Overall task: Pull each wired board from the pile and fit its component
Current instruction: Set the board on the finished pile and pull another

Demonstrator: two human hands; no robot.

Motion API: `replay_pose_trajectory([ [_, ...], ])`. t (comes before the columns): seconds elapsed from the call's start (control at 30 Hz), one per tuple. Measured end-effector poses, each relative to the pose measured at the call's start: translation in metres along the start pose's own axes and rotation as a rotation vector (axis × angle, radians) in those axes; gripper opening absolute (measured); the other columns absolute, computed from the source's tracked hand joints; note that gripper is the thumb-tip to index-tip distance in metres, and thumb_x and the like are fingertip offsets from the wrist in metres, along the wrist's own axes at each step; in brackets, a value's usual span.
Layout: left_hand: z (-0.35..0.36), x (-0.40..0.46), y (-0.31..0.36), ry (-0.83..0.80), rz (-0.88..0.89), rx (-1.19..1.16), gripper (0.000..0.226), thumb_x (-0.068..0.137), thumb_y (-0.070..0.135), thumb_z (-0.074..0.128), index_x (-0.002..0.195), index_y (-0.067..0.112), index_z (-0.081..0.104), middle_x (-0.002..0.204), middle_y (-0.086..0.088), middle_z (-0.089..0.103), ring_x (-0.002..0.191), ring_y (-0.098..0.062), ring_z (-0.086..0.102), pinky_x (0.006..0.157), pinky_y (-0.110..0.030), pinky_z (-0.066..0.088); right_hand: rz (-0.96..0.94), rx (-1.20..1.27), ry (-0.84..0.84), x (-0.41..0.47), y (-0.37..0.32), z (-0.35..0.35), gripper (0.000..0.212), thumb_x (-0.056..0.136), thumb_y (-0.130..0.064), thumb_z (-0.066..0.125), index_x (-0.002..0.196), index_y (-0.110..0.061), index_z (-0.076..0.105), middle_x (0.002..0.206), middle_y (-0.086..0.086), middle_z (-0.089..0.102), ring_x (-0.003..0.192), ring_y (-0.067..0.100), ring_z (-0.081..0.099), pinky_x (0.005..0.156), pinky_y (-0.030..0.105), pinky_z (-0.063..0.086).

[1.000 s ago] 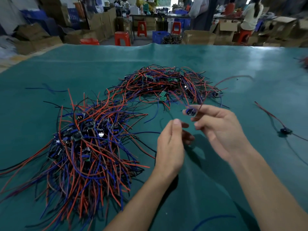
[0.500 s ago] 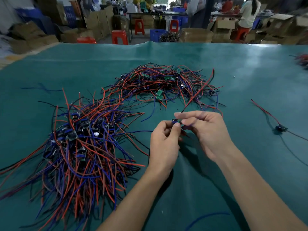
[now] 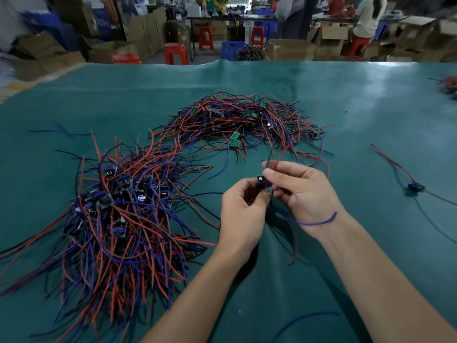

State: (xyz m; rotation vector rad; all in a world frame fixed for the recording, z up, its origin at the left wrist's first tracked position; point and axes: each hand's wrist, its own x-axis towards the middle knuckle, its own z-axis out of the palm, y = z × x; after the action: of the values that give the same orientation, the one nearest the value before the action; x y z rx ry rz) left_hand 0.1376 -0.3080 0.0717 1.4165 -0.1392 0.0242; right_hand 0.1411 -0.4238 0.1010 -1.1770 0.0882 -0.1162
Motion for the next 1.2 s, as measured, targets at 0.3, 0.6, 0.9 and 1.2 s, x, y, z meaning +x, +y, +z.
replay_pose_trajectory([
  [0.3,0.0,0.002,-0.003,-0.128,-0.022,0.136,0.019,0.093,0.002,0.061,0.085,0.012,0.074,0.059,0.012,0.06,0.054,-0.003,0.046,0.055,-0.018,0.035,-0.337,-0.658,0.183,0.011,-0.008,-0.025,0.021,0.087,-0.011,0.078,0.07,-0.021,0.07,0.061,-0.011,0.065,0.055,0.004,0.051,0.055,0.02,0.045],
  [0.6,0.001,-0.002,0.0,-0.186,-0.035,0.169,0.021,0.095,0.004,0.059,0.084,0.013,0.074,0.056,0.017,0.06,0.053,0.003,0.048,0.055,-0.008,0.036,-0.444,-0.046,0.586,0.019,-0.032,-0.052,0.021,0.092,0.004,0.068,0.076,-0.01,0.064,0.062,-0.002,0.061,0.053,0.009,0.056,0.061,0.023,0.053],
  [0.9,-0.002,0.003,0.001,0.122,-0.08,-0.031,0.02,0.099,0.005,0.058,0.088,0.016,0.072,0.062,0.008,0.066,0.056,-0.003,0.056,0.056,-0.018,0.046,-0.027,-0.185,0.273,0.013,-0.014,-0.036,0.016,0.089,-0.02,0.074,0.081,-0.006,0.07,0.067,0.006,0.07,0.058,0.015,0.06,0.054,0.022,0.051],
  [1.2,0.002,-0.002,0.0,-0.089,-0.072,0.078,0.02,0.095,0.01,0.067,0.077,0.014,0.074,0.057,0.003,0.066,0.049,-0.007,0.053,0.049,-0.021,0.045,-0.382,-0.395,0.181,0.008,-0.012,-0.019,0.016,0.083,-0.007,0.079,0.078,-0.022,0.078,0.074,-0.009,0.074,0.066,0.005,0.06,0.058,0.019,0.048],
])
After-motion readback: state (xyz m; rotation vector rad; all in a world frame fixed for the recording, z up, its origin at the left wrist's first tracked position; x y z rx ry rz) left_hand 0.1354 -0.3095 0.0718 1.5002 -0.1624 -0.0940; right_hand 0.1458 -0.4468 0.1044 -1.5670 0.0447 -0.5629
